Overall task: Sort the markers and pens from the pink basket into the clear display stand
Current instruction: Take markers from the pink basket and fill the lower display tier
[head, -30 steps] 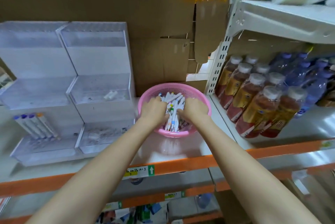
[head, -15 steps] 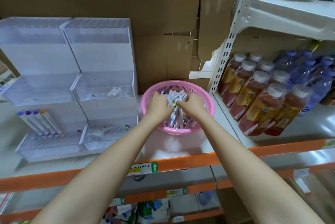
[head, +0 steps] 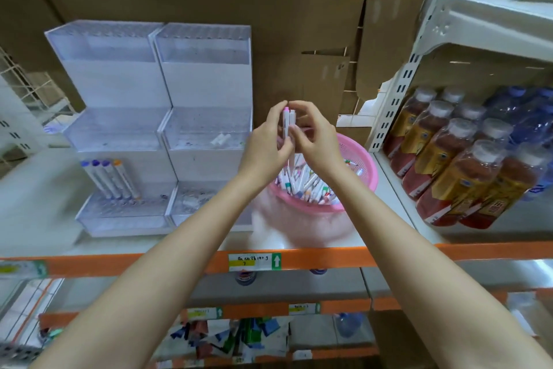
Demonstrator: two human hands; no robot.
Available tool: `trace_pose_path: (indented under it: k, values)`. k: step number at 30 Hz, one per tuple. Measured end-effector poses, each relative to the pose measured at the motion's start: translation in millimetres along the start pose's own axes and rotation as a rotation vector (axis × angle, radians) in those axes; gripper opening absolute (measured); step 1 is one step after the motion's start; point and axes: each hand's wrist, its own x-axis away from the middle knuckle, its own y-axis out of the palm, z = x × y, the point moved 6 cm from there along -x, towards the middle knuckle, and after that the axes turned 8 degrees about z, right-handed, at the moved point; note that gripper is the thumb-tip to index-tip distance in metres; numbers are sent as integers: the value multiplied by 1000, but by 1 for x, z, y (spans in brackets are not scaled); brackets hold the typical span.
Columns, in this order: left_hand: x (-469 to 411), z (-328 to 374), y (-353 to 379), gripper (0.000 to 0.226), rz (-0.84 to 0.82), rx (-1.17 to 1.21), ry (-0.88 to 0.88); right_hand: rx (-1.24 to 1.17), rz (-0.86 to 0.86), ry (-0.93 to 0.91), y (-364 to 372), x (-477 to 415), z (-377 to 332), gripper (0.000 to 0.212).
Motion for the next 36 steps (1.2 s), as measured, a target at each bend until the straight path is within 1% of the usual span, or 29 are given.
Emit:
trace_pose_path:
  k: [5,8,14,18,21,25,27,31,36]
  values:
    - [13,-5,-48,56,25,-65,44,-54,19,-70,28,8,-29,29]
    - [25,-15,-80,52,60,-48,48,-80,13,-91,50,17,-46,29]
    - [43,-56,-145,51,140,-77,-36,-66,-33,-147,98,36,-83,27]
    - [52,-90,-182,49,178,-114,-107,-76,-46,-137,134,49,-102,25]
    - [54,-111,-205,48,210,-99,-122,-81,-55,-113,161,57,-111,24]
    - [50,-131,-224,45,193,-35,-143,-57,-1,-77,189,62,-113,24]
    - [47,-137,-229,42,185,-12,-121,-39,26,-82,199,64,-115,24]
    - [42,-143,-230,34,154,-10,-14,22,102,-97,210,66,-115,23]
    - [37,-150,-229,34,132,-6,75,80,159,-136,220,66,-116,22]
